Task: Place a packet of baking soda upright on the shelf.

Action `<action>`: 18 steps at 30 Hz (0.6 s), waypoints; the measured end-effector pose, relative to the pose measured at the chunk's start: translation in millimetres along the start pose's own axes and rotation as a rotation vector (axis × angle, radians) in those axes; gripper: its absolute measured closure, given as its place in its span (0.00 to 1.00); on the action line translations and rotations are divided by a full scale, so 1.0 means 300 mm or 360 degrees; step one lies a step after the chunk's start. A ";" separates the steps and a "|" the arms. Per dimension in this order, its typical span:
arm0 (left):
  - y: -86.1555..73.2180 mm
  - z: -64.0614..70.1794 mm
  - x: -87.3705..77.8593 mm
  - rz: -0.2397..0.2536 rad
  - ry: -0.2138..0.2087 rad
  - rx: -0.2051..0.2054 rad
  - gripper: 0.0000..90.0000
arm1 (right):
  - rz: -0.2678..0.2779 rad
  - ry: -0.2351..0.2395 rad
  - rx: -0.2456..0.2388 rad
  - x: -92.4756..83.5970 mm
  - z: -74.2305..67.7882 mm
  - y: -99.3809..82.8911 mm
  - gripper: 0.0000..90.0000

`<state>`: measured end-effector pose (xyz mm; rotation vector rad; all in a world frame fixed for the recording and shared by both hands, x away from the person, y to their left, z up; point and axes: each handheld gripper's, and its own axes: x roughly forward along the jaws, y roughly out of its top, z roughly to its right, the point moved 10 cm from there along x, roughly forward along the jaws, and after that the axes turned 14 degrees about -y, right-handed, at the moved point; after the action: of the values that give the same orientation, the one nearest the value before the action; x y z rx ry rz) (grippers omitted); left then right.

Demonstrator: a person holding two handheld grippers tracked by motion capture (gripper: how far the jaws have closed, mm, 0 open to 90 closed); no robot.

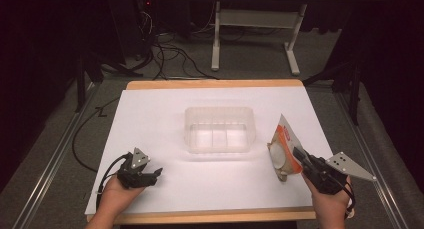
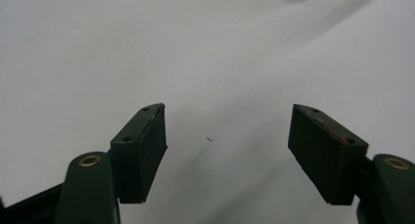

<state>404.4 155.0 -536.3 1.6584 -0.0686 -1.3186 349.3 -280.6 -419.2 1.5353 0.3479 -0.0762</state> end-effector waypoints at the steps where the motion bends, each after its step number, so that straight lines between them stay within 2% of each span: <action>1: 0.000 0.000 0.001 -0.0001 -0.0001 0.0001 0.34 | 0.0000 -0.0001 -0.0004 0.001 -0.001 -0.002 0.94; 10: -0.004 0.004 0.006 -0.0020 -0.0006 0.0008 0.34 | -0.0036 0.0006 -0.0023 0.016 -0.010 -0.027 0.87; 18: -0.007 0.007 0.009 -0.0032 -0.0008 0.0015 0.34 | -0.0103 -0.0020 0.0004 0.044 0.010 -0.066 0.89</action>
<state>402.9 153.3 -539.4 1.6677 -0.0612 -1.3392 357.1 -282.3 -441.6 1.5253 0.3876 -0.1369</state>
